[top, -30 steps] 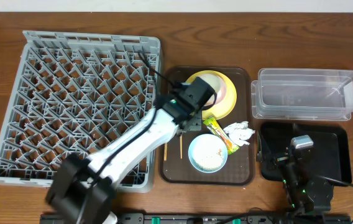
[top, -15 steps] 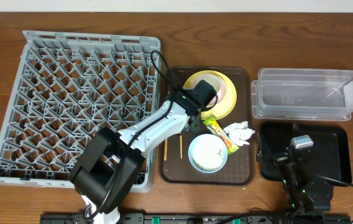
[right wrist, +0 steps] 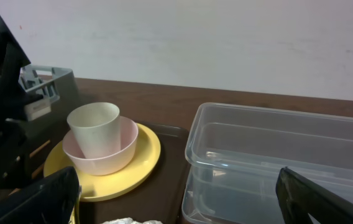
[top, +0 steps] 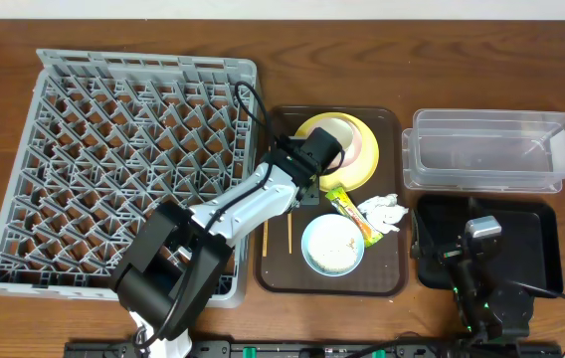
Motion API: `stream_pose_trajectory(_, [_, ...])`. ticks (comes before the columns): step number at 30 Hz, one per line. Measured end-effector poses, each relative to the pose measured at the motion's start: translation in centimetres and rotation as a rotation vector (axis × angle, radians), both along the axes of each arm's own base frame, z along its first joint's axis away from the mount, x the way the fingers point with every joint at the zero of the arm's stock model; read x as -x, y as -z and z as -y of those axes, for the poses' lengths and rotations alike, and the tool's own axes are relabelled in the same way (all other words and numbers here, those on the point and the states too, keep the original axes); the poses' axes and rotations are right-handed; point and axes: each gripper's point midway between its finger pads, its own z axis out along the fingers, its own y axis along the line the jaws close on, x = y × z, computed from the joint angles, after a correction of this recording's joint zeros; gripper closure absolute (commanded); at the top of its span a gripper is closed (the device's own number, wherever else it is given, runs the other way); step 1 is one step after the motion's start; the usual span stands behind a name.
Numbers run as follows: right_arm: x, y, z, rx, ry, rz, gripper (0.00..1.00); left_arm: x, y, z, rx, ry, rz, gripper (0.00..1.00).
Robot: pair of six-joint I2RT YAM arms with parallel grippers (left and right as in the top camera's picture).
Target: Sort waste into correct bins and load items into the dishwasher
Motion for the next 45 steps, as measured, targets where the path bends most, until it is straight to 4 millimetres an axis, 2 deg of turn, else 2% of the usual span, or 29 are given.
stream_pose_trajectory(6, [0.0,0.0,0.0,0.000,0.000,0.000,0.01,0.0,0.2,-0.1,0.000,-0.001,0.006,0.66])
stream_pose_trajectory(12, [0.0,0.0,0.0,0.000,0.000,0.000,0.01,0.2,2.0,-0.8,-0.004,-0.007,0.037,0.66])
stream_pose_trajectory(16, [0.0,0.0,0.0,0.000,0.000,0.000,0.01,0.1,2.0,-0.8,0.008,-0.020,0.057,0.66])
stream_pose_trajectory(19, [0.0,0.0,0.0,0.000,0.000,0.000,0.01,0.2,2.0,-1.0,0.007,-0.035,0.055,0.81])
stream_pose_trajectory(20, [0.0,0.0,0.0,0.000,0.000,0.000,0.01,0.3,2.0,-1.0,0.007,-0.039,0.055,0.89])
stream_pose_trajectory(21, [0.0,0.0,0.0,0.000,0.000,0.000,0.01,0.2,2.0,-1.1,0.007,-0.045,0.057,0.92])
stream_pose_trajectory(33, [0.0,0.0,0.0,0.000,0.000,0.000,0.01,-0.4,1.5,-2.6,-0.073,0.034,0.077,0.92])
stream_pose_trajectory(36, [0.0,0.0,0.0,0.000,0.000,0.000,0.01,-0.7,-0.3,-2.5,-0.060,0.065,0.111,0.92])
stream_pose_trajectory(41, [0.0,0.0,0.0,0.000,0.000,0.000,0.01,-1.3,-7.5,-2.0,0.019,0.114,0.263,0.92])
stream_pose_trajectory(42, [0.0,0.0,0.0,0.000,0.000,0.000,0.01,-1.2,-9.7,-2.1,0.033,0.135,0.309,0.92])
stream_pose_trajectory(45, [0.0,0.0,0.0,0.000,0.000,0.000,0.01,-0.8,-12.3,-2.9,0.023,0.161,0.364,0.92])
